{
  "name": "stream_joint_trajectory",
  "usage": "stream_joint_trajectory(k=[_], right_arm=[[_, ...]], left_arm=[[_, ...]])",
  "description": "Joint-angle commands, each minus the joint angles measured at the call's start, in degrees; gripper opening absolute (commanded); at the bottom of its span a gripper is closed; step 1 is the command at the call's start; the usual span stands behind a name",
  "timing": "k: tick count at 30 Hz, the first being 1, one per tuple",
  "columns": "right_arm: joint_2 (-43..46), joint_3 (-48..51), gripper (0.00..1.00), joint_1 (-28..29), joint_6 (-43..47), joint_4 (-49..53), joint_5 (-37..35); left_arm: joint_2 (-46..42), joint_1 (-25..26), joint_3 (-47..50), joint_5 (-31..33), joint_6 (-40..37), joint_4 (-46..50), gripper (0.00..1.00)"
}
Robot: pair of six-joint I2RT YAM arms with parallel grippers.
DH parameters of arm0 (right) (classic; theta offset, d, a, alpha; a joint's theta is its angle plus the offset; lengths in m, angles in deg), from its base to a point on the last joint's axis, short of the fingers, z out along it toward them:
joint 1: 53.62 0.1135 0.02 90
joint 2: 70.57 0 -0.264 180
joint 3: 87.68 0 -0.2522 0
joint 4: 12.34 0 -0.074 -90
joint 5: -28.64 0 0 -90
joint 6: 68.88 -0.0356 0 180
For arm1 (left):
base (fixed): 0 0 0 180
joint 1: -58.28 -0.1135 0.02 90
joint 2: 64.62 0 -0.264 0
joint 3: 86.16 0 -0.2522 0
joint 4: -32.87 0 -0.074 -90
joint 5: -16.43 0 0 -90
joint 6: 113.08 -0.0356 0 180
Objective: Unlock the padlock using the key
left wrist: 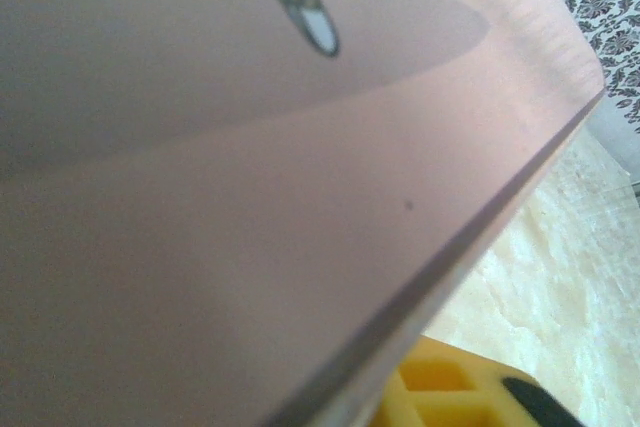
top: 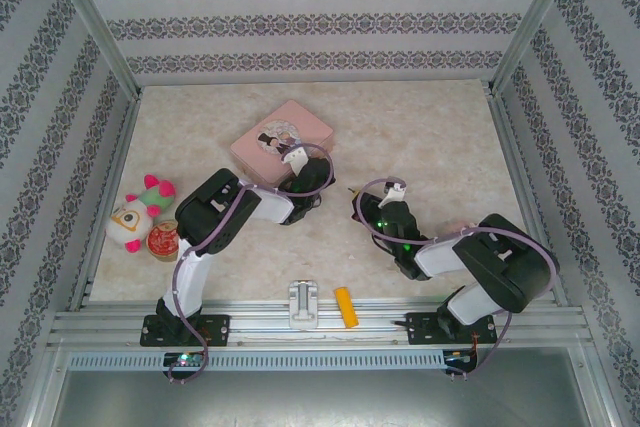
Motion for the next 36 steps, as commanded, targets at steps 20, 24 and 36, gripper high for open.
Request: stream_joint_trajectory(k=[20, 24, 36], right_arm=[[12.06, 0.57, 0.00, -2.68, 4.56, 12.48, 1.21], [14.03, 1.01, 0.00, -3.02, 4.57, 14.02, 1.10], [15.97, 1.36, 0.00, -3.42, 1.06, 16.96, 3.20]], left_arm=[[6.14, -2.37, -2.37, -1.95, 1.74, 5.62, 0.13], [5.54, -2.46, -1.10, -3.86, 1.48, 3.46, 0.02], [-1.54, -2.88, 10.44, -25.66, 3.62, -11.43, 0.00]])
